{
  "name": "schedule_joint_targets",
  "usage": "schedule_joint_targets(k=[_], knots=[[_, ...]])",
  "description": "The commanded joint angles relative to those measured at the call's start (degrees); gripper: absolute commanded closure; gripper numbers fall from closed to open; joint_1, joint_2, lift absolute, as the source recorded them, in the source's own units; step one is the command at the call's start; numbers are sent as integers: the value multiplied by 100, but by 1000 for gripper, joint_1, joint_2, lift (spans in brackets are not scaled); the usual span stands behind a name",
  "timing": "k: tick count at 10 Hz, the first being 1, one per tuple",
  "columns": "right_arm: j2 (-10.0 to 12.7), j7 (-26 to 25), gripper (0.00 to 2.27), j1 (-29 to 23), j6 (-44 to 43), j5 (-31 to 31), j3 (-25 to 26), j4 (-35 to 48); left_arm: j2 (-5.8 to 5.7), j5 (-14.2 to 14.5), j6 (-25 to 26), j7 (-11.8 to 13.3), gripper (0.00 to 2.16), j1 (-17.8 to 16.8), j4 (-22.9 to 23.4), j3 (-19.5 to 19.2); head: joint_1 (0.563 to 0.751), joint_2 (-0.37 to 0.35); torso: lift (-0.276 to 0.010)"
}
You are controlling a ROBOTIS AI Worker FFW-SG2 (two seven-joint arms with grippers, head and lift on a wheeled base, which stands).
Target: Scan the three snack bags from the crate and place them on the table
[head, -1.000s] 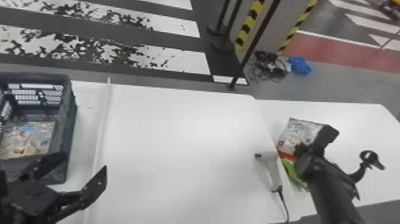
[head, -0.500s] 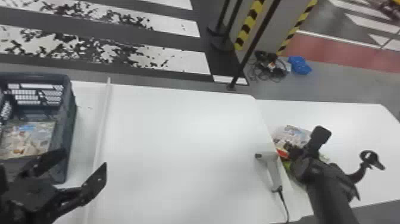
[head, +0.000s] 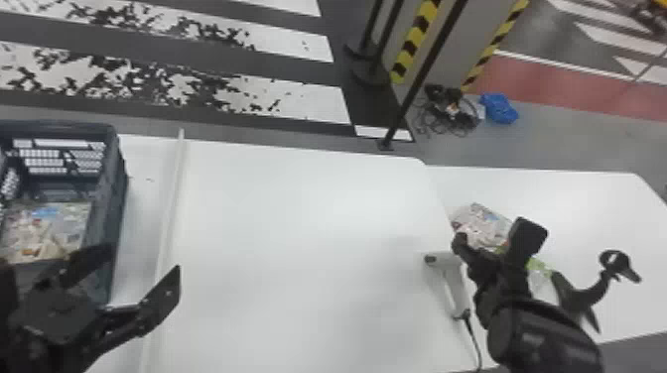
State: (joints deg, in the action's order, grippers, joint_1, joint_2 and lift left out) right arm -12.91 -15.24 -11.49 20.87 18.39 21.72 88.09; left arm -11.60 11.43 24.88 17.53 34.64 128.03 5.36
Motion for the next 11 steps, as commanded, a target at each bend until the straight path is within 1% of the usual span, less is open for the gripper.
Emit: schedule_joint_targets(k=[1,2,3,4,5,6,7,8,9,10,11], knots=[[131,258,39,-608,-228,7,-282,700,17,97,4,-30,70,17,-15,-53,695,-350,-36],[333,601,39,-942,-438,-37,-484,1087,61,237,4,-22,70,43,-15,-194,695,-350,-36],[395,628,39,-1399,-1124,-151,-880,1500,114,246,-14,-22,70,96,-24,-334,695,-350,-36],[404,628,39,-1786,-1792,-327,-1258,1904,114,325,-14,75,70,158,-33,-484,695,-350,-36],[439,628,39,-2111,-2214,-591,-1601,2317,149,343,-14,119,70,237,-41,-563,695,-350,-36],[527,628,49,-2349,-2214,-643,-1838,2713,228,334,-101,145,76,316,-50,-642,695,-323,-36],[588,628,49,-2524,-2196,-643,-2014,2942,281,343,-154,180,80,404,-59,-721,695,-261,-36],[597,628,49,-2612,-2249,-652,-2145,2994,307,360,-330,242,83,500,-59,-809,695,-214,-36],[597,628,49,-2647,-2249,-652,-2207,2994,307,378,-400,295,80,544,-41,-950,695,-194,-36],[597,628,53,-2700,-2284,-705,-2242,3003,299,483,-312,295,76,527,117,-1178,695,-161,-36],[606,628,63,-2850,-2759,-802,-2277,3003,307,686,356,295,76,351,416,-1424,695,-129,-36]])
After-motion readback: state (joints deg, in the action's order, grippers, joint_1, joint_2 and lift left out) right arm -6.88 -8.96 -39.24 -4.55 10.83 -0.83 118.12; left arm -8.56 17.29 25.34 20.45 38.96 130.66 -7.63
